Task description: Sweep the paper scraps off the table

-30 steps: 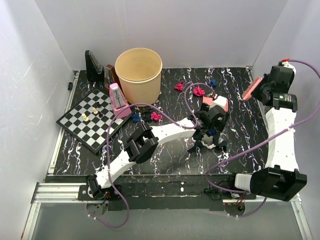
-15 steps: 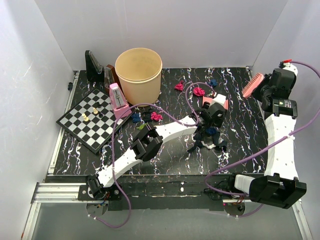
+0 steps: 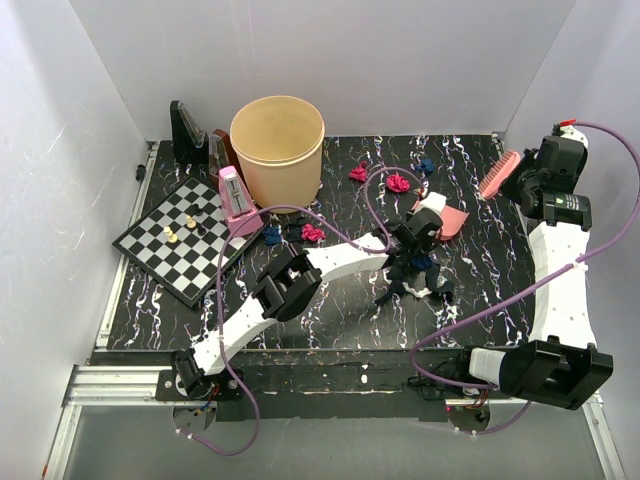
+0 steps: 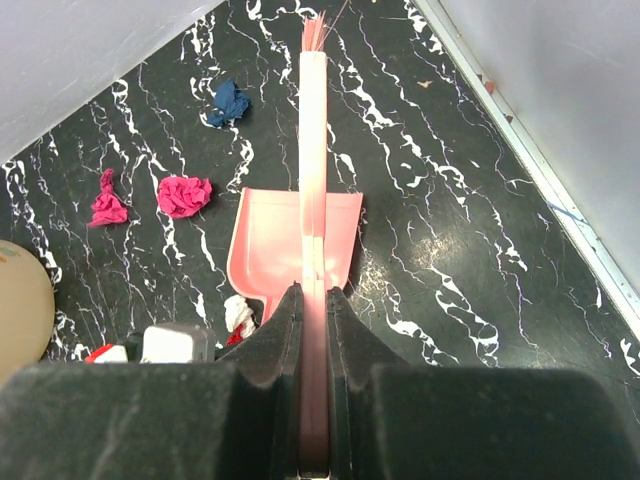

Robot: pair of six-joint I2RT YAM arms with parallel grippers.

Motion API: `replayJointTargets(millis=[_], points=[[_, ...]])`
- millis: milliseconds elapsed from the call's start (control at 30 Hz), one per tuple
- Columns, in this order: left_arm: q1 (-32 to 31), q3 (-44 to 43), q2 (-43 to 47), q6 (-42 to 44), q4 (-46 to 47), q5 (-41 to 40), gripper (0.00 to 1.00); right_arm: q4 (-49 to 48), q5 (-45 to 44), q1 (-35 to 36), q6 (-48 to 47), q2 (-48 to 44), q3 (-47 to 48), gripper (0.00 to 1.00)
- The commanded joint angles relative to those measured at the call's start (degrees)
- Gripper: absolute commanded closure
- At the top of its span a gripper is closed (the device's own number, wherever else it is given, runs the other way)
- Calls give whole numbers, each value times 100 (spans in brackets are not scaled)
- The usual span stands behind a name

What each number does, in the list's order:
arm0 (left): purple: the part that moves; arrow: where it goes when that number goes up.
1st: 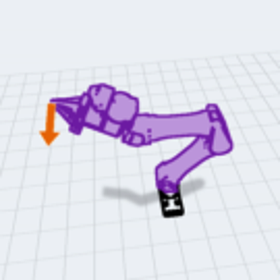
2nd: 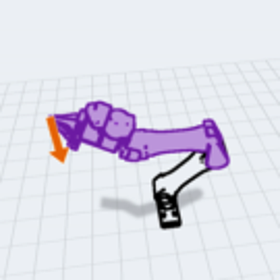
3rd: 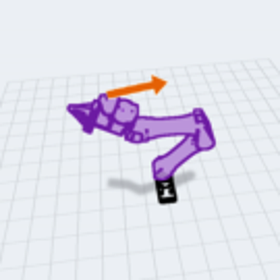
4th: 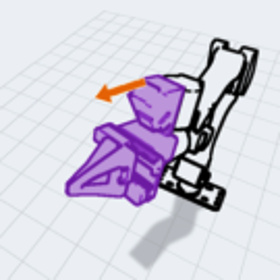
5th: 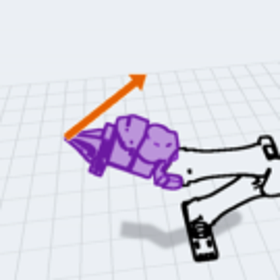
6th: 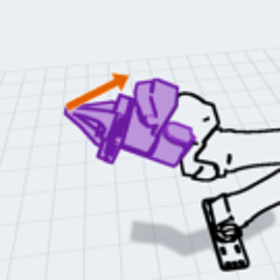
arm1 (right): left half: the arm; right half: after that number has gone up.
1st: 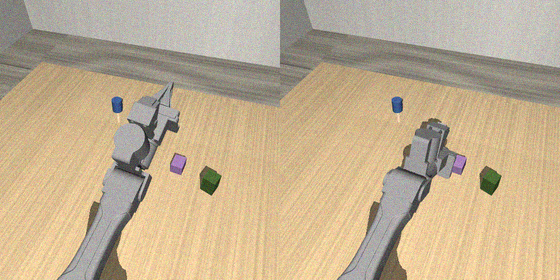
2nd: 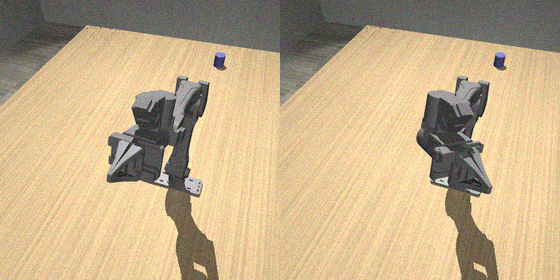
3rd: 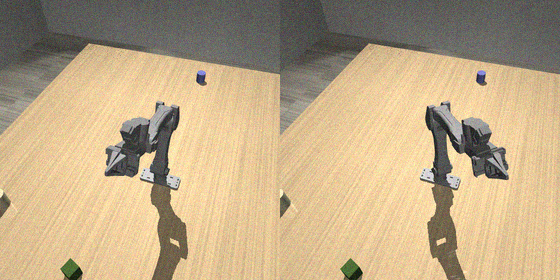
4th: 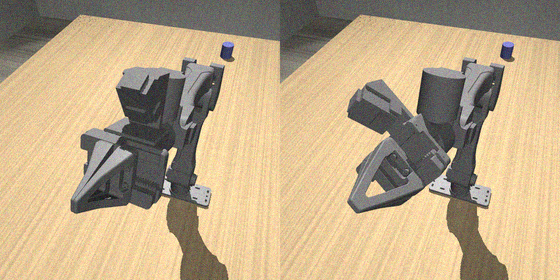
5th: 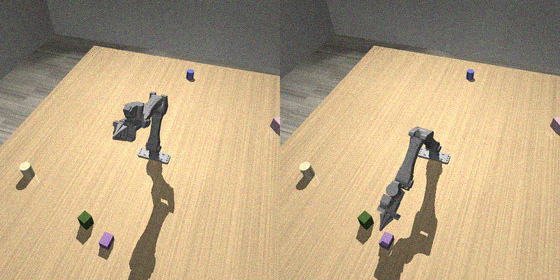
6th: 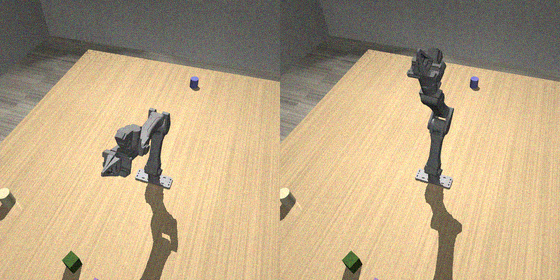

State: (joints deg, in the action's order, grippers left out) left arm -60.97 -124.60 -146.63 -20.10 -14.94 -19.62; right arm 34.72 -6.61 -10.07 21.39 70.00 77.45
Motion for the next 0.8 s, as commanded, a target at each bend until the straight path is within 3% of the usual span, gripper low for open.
replayJointTargets(millis=[0, 100, 300, 633, 767], points=[[6, 505, 1205, 93, 255, 28, 84, -150, 64, -13, -82, -144, 253, 99], [6, 970, 1784, 103, 79, -103, 87, -88, 142, -13, -82, -179, 332, 99], [6, 2744, 3611, 50, 9, -332, 88, -123, 616, -13, -161, -250, 297, 99], [-3, 6427, 6899, -943, -1002, -183, 88, -711, 3753, 4, -276, -364, -80, 99], [-38, 7588, 7753, -1408, -993, 54, 87, -739, 3922, 57, -249, -452, -239, 99]])
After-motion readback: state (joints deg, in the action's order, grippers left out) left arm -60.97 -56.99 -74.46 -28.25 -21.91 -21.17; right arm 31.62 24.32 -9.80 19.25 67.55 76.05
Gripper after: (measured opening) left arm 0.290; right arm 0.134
